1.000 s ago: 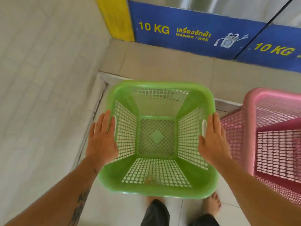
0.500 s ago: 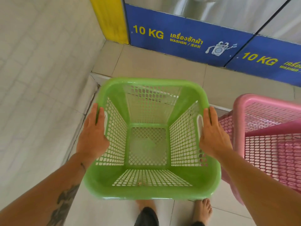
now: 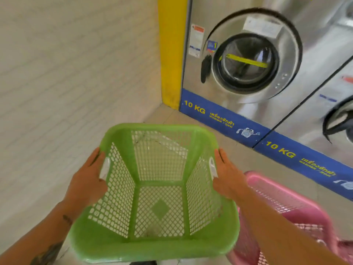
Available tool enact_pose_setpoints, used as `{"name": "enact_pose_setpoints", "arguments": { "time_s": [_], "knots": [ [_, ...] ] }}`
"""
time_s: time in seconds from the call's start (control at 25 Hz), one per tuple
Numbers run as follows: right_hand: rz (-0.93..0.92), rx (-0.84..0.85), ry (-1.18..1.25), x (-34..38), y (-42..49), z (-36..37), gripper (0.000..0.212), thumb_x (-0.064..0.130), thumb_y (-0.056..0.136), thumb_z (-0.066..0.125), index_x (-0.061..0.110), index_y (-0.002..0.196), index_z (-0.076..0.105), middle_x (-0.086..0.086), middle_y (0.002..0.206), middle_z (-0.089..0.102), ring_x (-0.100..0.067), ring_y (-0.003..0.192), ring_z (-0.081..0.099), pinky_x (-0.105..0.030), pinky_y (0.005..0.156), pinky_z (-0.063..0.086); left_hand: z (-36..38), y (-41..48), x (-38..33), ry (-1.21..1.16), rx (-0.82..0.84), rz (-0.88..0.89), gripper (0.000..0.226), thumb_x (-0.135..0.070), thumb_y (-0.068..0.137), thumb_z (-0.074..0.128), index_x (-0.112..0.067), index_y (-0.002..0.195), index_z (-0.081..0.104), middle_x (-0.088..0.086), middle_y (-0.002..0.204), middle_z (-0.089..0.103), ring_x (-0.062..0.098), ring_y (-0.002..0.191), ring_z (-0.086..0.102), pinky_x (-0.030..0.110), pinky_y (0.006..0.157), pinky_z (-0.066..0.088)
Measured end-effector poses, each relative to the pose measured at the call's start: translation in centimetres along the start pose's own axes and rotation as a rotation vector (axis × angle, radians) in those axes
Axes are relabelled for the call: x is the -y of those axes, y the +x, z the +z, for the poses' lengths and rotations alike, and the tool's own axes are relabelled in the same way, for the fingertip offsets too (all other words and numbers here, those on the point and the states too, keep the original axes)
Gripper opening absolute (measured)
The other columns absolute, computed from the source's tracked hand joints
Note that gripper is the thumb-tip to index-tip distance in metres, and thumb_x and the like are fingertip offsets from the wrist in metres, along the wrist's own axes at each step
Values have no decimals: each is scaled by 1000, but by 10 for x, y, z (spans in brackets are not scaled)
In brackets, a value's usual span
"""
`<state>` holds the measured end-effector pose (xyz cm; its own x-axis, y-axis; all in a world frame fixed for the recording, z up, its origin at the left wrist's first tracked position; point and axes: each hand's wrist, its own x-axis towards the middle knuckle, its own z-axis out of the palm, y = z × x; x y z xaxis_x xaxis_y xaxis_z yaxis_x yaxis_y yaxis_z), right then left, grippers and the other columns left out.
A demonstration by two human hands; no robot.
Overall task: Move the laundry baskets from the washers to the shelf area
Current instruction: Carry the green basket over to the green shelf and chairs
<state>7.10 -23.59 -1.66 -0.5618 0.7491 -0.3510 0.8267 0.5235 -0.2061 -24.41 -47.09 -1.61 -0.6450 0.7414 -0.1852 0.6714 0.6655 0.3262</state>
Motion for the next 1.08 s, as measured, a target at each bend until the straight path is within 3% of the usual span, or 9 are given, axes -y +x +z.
{"name": "enact_pose_setpoints", "arguments": {
  "time_s": [0.28,0.52,0.68,0.84,1.08],
  "knots": [
    [-500,-89,-62,42,-59,-88,94,17,75,58,8,154,7,-6,163,4,-29,146,23,-42,116,29,-91,-217,-19,-21,-262,-312,94,-7,68,60,-23,153,24,-6,163,13,26,140,39,38,105,42],
    [-786,-6,-127,100,-156,-103,96,18,75,59,17,155,6,5,164,0,-25,143,31,-39,106,41,-96,-413,-33,-129,-431,-593,97,-1,65,56,-21,154,22,-5,163,13,27,137,41,34,100,46],
    [-967,52,-174,158,-234,-78,95,16,76,59,20,155,6,8,164,-1,-24,142,33,-38,106,41,-91,-538,-28,-175,-532,-760,96,3,64,56,-23,152,28,-4,160,26,27,129,49,33,93,48],
    [-1123,104,-241,214,-327,-36,94,18,76,57,21,155,7,8,164,0,-24,142,34,-39,107,40,-67,-671,-10,-154,-597,-928,95,-8,64,56,-31,151,26,-8,159,29,28,128,53,37,98,48],
    [-1333,146,-248,288,-526,42,93,17,76,57,23,155,7,9,164,1,-22,144,30,-37,107,39,-48,-897,10,-99,-687,-1136,88,-7,67,56,-29,148,32,-7,154,37,30,116,59,41,94,52]
  ]
}}
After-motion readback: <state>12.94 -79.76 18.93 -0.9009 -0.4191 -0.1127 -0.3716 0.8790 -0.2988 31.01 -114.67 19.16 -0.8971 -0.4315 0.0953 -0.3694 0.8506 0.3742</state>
